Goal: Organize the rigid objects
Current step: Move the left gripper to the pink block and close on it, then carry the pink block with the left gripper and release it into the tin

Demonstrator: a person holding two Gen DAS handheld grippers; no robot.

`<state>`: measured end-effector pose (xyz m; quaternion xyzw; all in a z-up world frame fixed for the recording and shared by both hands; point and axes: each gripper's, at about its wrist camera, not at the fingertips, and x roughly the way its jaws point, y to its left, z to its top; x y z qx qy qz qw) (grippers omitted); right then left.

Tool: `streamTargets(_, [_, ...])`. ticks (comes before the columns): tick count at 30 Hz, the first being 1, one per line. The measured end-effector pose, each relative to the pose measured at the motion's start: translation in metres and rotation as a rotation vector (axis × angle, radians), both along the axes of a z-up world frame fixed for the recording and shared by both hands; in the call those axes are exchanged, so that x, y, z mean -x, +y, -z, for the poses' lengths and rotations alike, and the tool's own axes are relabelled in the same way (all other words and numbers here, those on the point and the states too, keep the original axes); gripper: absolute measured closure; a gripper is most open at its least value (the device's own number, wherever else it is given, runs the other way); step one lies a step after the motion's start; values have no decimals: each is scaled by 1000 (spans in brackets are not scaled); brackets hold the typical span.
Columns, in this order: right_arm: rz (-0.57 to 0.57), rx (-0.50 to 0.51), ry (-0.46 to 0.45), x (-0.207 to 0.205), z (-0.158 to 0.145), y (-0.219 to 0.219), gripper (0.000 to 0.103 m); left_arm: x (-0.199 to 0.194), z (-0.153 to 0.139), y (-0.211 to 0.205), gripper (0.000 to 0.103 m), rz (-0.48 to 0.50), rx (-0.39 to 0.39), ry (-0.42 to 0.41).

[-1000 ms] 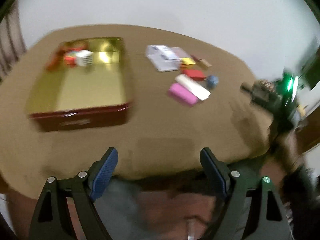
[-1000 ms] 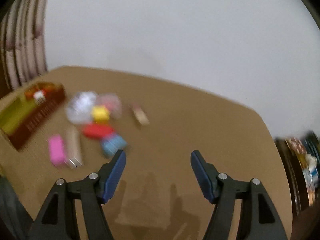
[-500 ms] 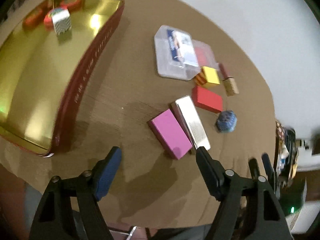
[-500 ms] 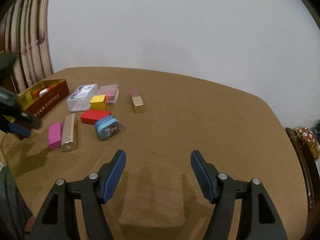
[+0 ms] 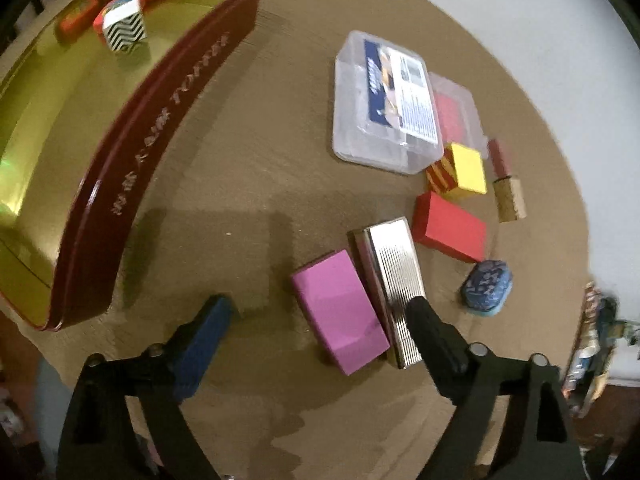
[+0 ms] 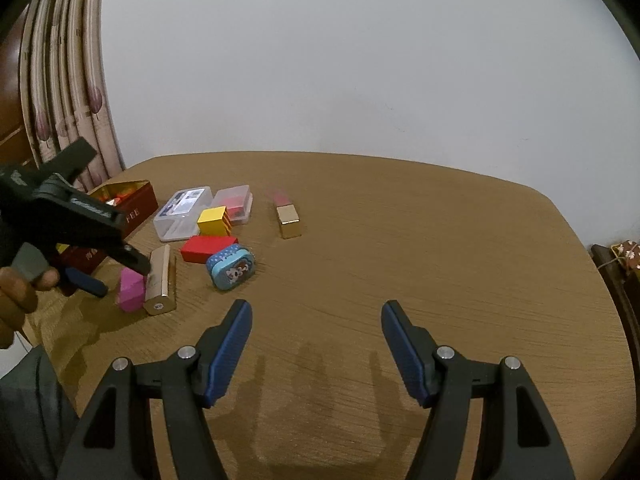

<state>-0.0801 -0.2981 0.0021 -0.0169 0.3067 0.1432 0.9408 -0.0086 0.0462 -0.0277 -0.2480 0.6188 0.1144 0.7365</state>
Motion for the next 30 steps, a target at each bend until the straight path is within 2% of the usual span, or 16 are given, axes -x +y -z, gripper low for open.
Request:
streamTargets(2, [-3,-9,3,0,0,-1,34,2,-1,-4,12,-7,-24,-13])
streamTargets(4, [2,-20,8,-1,0,-3,34,4,-3,-4,17,-13,-25,-15])
streamTargets(6, [5,-34,14,-1,1,-6,34,11,-8,0,45,-31,-39,-6])
streamTargets(7, [4,-41,15,-1,1,-8,34,13,-9,3,46,-31,-26,0])
streamTargets(11, [10,-53,13,-1,0,-10,34,14,-9,12,45,-9,14,4])
streamTargets(13, [11,-53,11,0,0,-11,34,14,-9,9,41,8,0,14])
streamTargets(17, [4,-51,16,0,0,-11,34,4,-6,10,27,11,-13,46])
streamTargets(19, [2,-47,17,0,0,-10,34,-7,-5,1,27,9,-44,64])
streamTargets(20, [1,-47,19,0,0,-10,34,-6,-6,-1,33,13,-80,69])
streamTargets(21, [1,-49,20,0,0,-10,34,-5,-7,-2,45,14,-111,71])
streamTargets(22, [0,-52,21,0,0,-11,34,-4,-9,-3,52,15,-137,73])
streamTargets(24, [4,-65,25,-1,0,-13,34,2,-13,4,77,14,-156,66])
streamTargets(27, [10,-90,34,-3,1,-18,34,11,-13,15,77,68,-123,42])
streamTargets(30, [17,-98,38,-3,1,-20,34,21,-16,24,77,148,-141,18])
